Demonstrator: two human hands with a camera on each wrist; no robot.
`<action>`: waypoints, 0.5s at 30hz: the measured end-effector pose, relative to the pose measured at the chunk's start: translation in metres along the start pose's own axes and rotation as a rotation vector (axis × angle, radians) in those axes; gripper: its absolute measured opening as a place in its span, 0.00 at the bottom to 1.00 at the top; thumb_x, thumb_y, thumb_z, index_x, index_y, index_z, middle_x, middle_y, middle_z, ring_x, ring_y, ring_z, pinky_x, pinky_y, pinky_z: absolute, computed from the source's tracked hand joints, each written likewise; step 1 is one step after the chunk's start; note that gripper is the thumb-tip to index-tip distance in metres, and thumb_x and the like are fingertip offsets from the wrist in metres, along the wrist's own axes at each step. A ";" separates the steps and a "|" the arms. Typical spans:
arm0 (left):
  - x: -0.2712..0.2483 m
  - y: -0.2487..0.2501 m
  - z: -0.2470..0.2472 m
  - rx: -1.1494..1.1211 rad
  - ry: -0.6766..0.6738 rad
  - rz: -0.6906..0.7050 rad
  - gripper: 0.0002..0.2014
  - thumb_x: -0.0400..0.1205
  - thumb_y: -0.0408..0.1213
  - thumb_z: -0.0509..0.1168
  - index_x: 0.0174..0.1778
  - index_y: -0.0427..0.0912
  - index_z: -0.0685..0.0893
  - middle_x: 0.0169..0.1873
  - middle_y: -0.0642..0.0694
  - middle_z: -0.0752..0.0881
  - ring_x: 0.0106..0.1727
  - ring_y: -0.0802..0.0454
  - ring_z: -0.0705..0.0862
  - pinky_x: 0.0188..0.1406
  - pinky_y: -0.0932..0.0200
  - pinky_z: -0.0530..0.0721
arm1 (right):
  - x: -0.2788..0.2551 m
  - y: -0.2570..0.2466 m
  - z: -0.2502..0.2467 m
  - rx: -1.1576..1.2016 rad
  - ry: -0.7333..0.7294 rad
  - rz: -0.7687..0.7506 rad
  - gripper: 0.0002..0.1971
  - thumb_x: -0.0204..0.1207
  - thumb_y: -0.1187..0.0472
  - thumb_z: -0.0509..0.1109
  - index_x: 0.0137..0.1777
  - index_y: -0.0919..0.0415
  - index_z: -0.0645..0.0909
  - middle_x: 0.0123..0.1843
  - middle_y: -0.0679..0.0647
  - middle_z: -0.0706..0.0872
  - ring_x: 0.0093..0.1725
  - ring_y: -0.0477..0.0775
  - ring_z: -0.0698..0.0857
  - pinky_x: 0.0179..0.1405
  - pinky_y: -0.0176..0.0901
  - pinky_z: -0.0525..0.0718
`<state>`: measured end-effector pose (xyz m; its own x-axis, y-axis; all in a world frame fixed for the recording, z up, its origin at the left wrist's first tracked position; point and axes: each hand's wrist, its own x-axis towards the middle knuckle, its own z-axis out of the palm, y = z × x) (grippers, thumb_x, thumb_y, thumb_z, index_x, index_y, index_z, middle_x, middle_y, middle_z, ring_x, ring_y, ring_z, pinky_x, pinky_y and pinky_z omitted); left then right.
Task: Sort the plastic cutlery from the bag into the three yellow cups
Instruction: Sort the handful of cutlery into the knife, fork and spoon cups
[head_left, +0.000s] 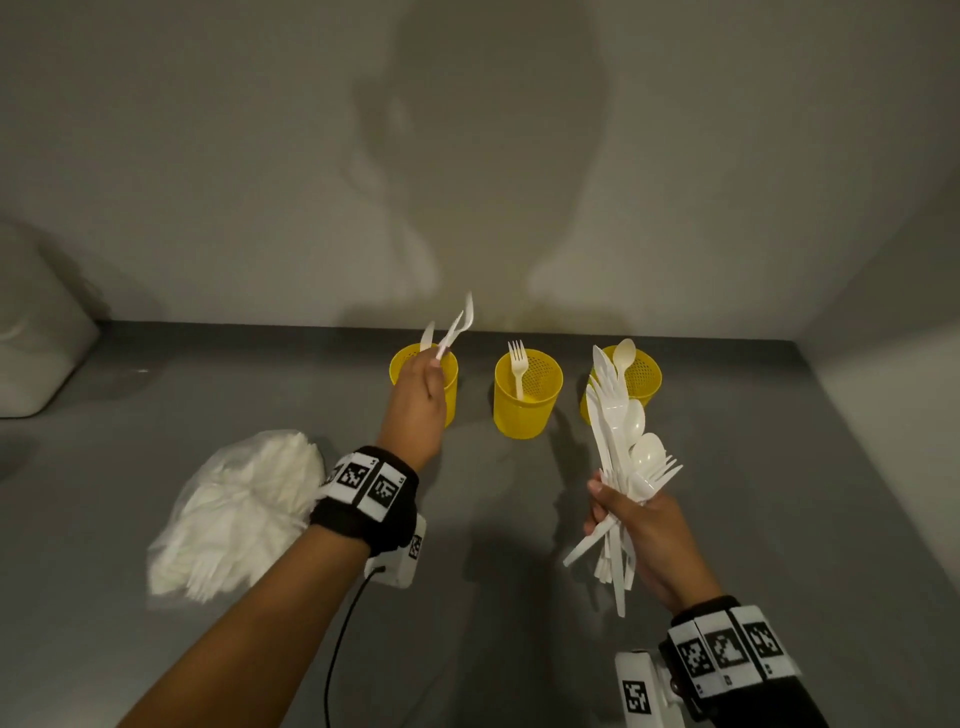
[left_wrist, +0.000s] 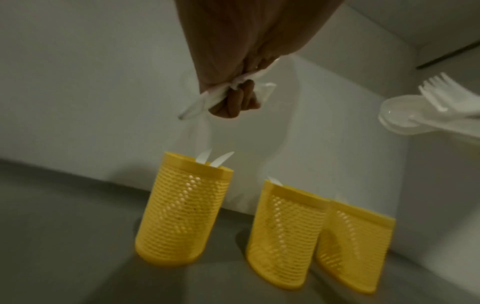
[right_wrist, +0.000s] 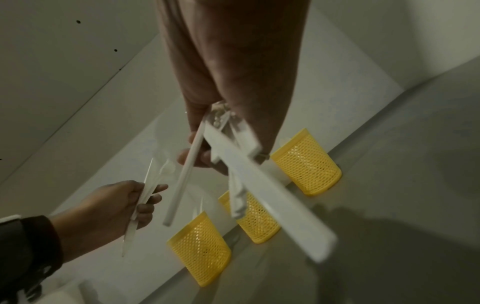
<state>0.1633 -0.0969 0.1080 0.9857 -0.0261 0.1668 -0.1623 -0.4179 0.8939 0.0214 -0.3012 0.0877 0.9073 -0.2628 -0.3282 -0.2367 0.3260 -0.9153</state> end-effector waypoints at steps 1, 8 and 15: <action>-0.001 -0.001 0.003 -0.085 -0.024 0.000 0.19 0.84 0.43 0.46 0.58 0.39 0.78 0.40 0.47 0.75 0.40 0.52 0.74 0.45 0.59 0.74 | 0.000 0.000 0.000 0.007 0.002 0.001 0.03 0.75 0.71 0.66 0.44 0.65 0.82 0.21 0.54 0.78 0.21 0.53 0.80 0.25 0.40 0.83; 0.002 0.019 0.024 -0.419 -0.265 -0.148 0.13 0.84 0.33 0.56 0.57 0.30 0.81 0.33 0.47 0.82 0.33 0.62 0.82 0.38 0.74 0.82 | -0.004 -0.004 -0.015 0.029 0.020 0.025 0.03 0.76 0.71 0.66 0.45 0.66 0.81 0.21 0.55 0.78 0.21 0.52 0.81 0.26 0.41 0.85; 0.018 0.044 0.033 -1.004 -0.380 -0.474 0.09 0.83 0.34 0.57 0.50 0.37 0.82 0.38 0.46 0.92 0.45 0.53 0.90 0.54 0.53 0.86 | -0.008 -0.010 -0.030 0.046 0.036 0.034 0.03 0.76 0.71 0.65 0.45 0.66 0.81 0.21 0.53 0.79 0.21 0.51 0.81 0.26 0.40 0.86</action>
<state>0.1752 -0.1459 0.1367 0.8802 -0.4007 -0.2544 0.4287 0.4411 0.7885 0.0060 -0.3297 0.0926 0.8856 -0.2836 -0.3679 -0.2501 0.3762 -0.8921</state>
